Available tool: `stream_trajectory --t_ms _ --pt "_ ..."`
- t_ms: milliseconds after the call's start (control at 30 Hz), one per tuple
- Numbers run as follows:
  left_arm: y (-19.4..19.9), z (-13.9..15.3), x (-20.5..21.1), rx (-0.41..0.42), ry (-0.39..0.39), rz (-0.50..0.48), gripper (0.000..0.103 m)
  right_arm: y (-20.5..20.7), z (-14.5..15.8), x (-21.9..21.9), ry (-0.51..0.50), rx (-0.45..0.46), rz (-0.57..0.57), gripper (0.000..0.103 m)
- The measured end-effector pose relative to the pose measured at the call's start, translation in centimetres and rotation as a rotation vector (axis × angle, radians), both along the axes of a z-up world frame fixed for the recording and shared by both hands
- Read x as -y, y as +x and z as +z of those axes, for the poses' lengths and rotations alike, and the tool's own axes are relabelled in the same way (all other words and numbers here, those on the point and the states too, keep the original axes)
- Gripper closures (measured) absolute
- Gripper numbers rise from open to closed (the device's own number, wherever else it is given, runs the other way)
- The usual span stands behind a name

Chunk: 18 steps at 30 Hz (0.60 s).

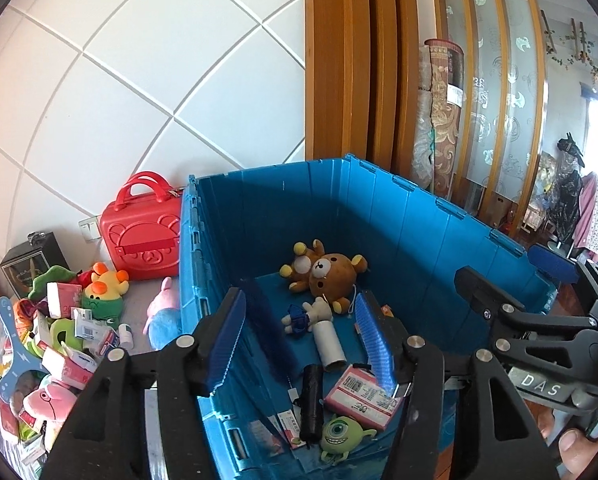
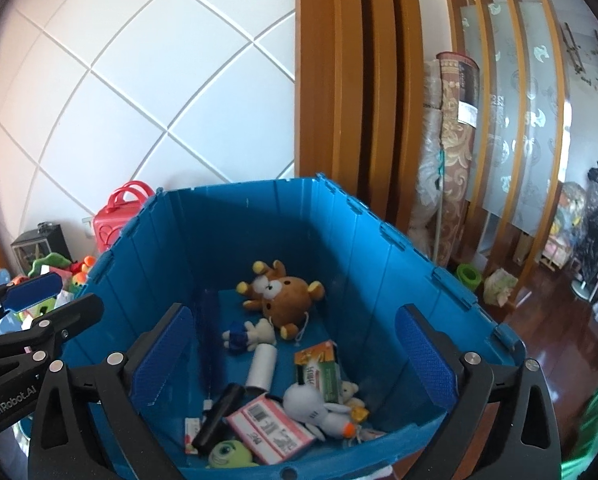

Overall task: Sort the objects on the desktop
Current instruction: 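Open both tools to drop the black bag and paper roll into the crate, then move both tools back from the crate to the pile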

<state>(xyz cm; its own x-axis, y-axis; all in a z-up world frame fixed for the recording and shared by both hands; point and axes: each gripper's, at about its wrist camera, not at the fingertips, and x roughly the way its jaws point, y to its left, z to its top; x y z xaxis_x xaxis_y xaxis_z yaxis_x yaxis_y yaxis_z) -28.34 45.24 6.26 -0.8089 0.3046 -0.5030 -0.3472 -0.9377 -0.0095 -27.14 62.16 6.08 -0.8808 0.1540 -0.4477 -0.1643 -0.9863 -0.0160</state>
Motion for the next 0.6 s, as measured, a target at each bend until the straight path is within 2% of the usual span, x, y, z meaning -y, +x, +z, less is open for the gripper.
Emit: stream_trajectory --t_ms 133,433,600 --pt "0.3 0.3 1.7 -0.036 0.008 0.038 0.039 0.0 0.5 1.5 0.002 -0.017 0.030 0.000" --pt "-0.4 0.1 7.0 -0.052 0.039 0.179 0.038 -1.1 1.1 6.4 0.012 -0.044 0.151 0.000" --pt "-0.8 -0.1 10.1 -0.066 0.024 0.273 0.038 -2.1 1.1 9.4 0.017 -0.042 0.230 0.000"
